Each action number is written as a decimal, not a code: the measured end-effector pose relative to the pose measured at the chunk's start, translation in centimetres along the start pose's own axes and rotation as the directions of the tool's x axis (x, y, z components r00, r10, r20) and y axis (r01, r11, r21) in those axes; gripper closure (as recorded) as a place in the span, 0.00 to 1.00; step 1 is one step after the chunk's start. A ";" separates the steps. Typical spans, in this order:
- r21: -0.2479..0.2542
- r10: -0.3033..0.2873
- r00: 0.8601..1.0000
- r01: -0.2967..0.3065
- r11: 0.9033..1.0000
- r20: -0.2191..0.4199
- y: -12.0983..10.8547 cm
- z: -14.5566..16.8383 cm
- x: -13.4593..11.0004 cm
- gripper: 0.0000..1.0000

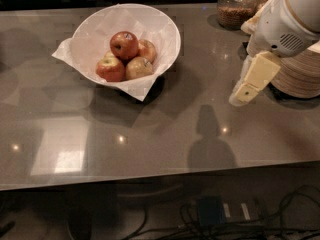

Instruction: Pick apple from white bowl

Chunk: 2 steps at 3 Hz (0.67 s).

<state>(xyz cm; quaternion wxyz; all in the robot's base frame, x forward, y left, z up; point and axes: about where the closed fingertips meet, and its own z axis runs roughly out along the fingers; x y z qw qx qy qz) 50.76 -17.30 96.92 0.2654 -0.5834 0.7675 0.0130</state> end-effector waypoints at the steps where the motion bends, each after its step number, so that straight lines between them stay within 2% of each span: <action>1: 0.014 0.032 0.993 -0.034 0.999 0.112 -3.5 3.3 -3.7 0.00; 2: -0.010 0.039 0.977 -0.037 0.999 0.210 -6.0 6.4 -7.6 0.00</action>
Offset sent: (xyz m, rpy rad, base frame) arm 0.1453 0.1102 -0.0101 0.3265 -0.0627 0.0668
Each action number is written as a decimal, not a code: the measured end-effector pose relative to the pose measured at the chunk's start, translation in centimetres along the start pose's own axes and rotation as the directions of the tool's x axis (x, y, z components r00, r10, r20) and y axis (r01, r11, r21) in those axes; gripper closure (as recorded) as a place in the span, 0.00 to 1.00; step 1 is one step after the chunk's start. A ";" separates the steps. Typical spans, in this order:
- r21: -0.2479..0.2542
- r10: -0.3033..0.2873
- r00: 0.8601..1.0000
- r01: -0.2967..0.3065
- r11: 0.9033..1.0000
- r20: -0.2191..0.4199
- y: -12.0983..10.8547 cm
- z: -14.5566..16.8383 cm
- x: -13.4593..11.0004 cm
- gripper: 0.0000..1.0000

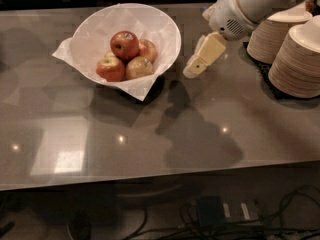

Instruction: Pick apple from white bowl

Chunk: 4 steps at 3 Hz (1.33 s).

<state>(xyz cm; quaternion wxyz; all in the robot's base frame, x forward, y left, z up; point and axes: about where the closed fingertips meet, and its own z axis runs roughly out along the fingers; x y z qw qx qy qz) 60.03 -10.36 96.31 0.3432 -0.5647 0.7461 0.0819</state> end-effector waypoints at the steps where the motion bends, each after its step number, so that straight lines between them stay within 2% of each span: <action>1: -0.054 -0.004 0.996 0.009 0.998 0.087 -1.3 4.0 -3.4 0.00; 2: -0.113 -0.020 0.987 0.038 0.993 0.159 -1.6 7.2 -7.1 0.00; 3: -0.168 -0.050 0.974 0.088 0.982 0.219 -0.8 9.5 -10.5 0.00; 4: -0.181 -0.076 0.967 0.122 0.976 0.244 -0.1 11.2 -13.4 0.00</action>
Offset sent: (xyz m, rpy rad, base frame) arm 0.0776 0.1337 -0.0048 0.2195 0.0287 0.2141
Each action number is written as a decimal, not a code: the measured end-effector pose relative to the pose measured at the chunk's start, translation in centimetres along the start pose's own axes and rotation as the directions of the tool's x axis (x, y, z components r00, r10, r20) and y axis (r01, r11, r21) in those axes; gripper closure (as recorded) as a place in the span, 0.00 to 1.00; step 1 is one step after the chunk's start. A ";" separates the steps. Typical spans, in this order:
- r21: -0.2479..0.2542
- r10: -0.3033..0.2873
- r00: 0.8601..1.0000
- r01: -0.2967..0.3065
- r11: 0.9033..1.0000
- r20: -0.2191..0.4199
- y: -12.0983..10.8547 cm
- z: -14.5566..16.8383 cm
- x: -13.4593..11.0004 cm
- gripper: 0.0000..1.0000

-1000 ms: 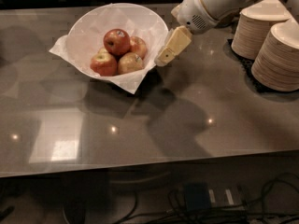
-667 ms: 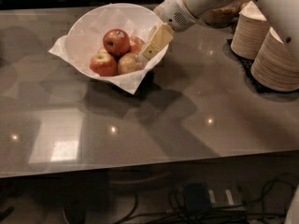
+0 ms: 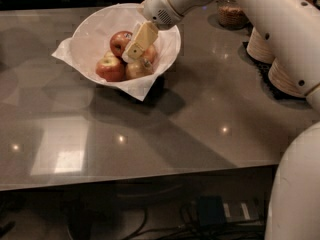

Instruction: Pick apple from white bowl

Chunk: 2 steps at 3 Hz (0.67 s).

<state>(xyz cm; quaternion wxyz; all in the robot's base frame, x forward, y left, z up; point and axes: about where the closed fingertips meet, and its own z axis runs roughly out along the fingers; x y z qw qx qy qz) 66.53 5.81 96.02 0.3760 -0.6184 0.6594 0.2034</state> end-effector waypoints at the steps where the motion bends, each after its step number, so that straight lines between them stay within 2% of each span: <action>1: 0.000 0.000 1.000 0.000 1.000 0.000 0.0 0.0 0.0 0.00; 2: 0.016 0.005 1.000 -0.005 1.000 0.021 -0.6 1.0 -0.2 0.00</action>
Offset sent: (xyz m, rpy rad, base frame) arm 0.0188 0.0121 -0.0052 0.0526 -0.0313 -0.0350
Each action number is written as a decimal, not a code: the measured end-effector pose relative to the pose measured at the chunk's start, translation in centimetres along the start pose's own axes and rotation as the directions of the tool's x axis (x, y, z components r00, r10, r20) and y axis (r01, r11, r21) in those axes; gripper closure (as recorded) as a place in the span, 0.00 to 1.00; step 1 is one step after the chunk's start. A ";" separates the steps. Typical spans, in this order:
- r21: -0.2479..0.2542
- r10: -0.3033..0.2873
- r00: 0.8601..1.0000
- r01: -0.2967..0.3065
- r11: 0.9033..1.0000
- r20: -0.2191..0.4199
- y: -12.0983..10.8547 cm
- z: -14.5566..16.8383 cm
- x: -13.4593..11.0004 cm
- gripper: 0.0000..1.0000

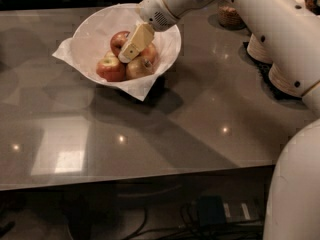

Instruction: Pick apple from white bowl

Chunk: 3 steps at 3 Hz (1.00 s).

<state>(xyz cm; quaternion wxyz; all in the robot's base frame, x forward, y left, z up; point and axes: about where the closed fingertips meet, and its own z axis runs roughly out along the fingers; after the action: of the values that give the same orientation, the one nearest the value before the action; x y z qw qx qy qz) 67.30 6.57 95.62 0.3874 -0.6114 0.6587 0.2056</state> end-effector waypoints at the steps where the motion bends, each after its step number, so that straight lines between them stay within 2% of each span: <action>1: 0.029 0.019 0.999 -0.020 0.999 0.038 -0.6 1.3 -0.1 0.00; 2: 0.061 0.044 0.997 -0.048 0.997 0.065 -1.1 2.2 0.2 0.01; 3: 0.085 0.070 0.994 -0.077 0.993 0.082 -1.4 2.7 0.7 0.16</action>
Offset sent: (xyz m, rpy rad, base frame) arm 0.0260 0.0133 -0.0171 0.1212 -0.0290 -0.1186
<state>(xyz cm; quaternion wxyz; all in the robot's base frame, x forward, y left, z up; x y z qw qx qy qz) 69.36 7.95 93.70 0.4316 -0.5604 0.6734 0.2147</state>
